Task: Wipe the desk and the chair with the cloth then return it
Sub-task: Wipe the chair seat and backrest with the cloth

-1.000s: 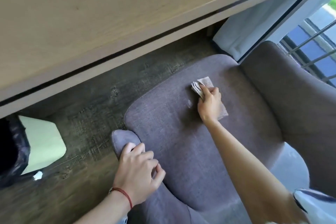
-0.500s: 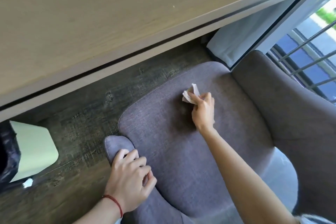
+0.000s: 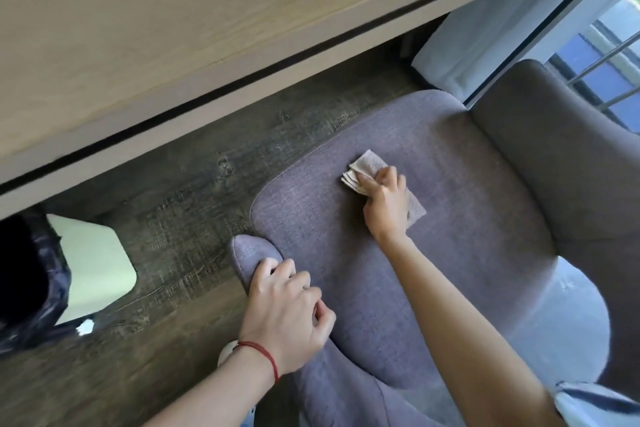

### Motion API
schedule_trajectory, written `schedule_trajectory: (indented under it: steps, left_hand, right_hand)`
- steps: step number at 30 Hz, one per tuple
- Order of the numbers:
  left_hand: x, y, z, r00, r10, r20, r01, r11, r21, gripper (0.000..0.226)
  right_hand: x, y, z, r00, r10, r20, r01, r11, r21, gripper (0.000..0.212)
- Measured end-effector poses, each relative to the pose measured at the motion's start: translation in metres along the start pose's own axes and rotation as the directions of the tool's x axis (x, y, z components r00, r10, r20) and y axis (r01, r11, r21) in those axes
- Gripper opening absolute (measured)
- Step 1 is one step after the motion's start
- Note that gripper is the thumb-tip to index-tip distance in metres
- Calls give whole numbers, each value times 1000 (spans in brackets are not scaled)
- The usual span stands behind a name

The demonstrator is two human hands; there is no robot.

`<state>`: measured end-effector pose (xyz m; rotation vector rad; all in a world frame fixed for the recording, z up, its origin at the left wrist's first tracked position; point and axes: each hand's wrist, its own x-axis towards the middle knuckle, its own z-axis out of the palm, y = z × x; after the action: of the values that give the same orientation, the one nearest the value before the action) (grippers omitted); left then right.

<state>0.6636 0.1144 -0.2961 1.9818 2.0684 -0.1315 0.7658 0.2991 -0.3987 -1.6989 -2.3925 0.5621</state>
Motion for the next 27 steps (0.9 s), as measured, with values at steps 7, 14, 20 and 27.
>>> schedule_trajectory:
  steps: [7, 14, 20, 27]
  left_hand:
    - [-3, 2, -5, 1000, -26, -1, 26, 1000, -3, 33]
    - [-3, 2, 1, 999, -30, -32, 30, 999, -10, 38]
    - [-5, 0, -2, 1000, -23, -19, 23, 1000, -13, 40]
    - [-4, 1, 1, 996, -35, -86, 28, 996, -79, 42]
  right_hand:
    - [-43, 7, -13, 919, -301, 254, 310, 951, 8, 44]
    - [19, -5, -6, 999, -34, -36, 34, 999, -5, 55]
    - [-55, 4, 6, 966, -162, 203, 172, 984, -36, 50]
    - [1, 3, -34, 998, 66, 10, -67, 994, 90, 61]
